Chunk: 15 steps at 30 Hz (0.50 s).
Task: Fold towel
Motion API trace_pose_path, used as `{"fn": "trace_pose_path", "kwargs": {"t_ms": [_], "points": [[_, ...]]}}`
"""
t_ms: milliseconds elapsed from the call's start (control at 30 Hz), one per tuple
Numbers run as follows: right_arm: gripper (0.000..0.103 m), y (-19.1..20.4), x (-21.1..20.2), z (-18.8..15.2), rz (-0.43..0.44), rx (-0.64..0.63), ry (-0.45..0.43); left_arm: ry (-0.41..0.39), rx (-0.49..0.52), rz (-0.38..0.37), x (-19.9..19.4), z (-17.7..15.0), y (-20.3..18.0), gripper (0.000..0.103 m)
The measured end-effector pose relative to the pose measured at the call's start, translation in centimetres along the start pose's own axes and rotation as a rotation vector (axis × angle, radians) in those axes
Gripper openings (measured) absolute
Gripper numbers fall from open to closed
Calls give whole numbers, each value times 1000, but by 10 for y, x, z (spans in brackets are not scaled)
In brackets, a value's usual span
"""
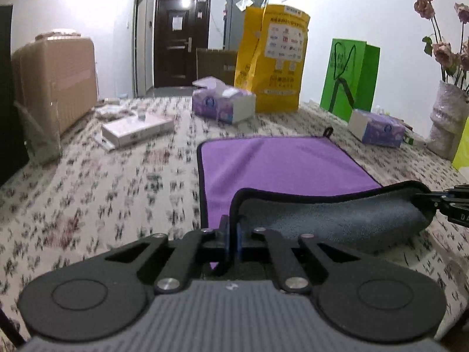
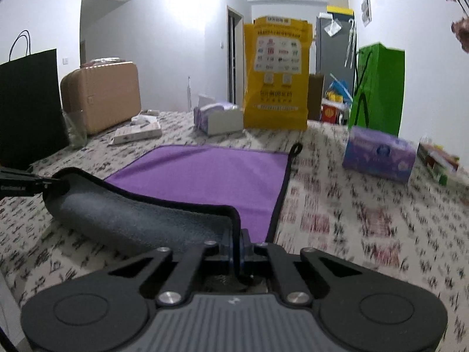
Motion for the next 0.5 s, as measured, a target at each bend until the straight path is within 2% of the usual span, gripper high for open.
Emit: {"fn": "trace_pose_path", "kwargs": {"t_ms": [500], "points": [[4,-25,64,46,-32,-68,-13,-44,31,37,54,54,13,5]]}}
Point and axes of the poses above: each gripper's, at about its wrist camera, not at the fingertips, and x roughly the way its jaws point, y to its left, z to its top, the point moved 10 cm from there along x, roughly the way its jaws point, and after that the axes turned 2 degrees about -x, right-handed, at the moved point
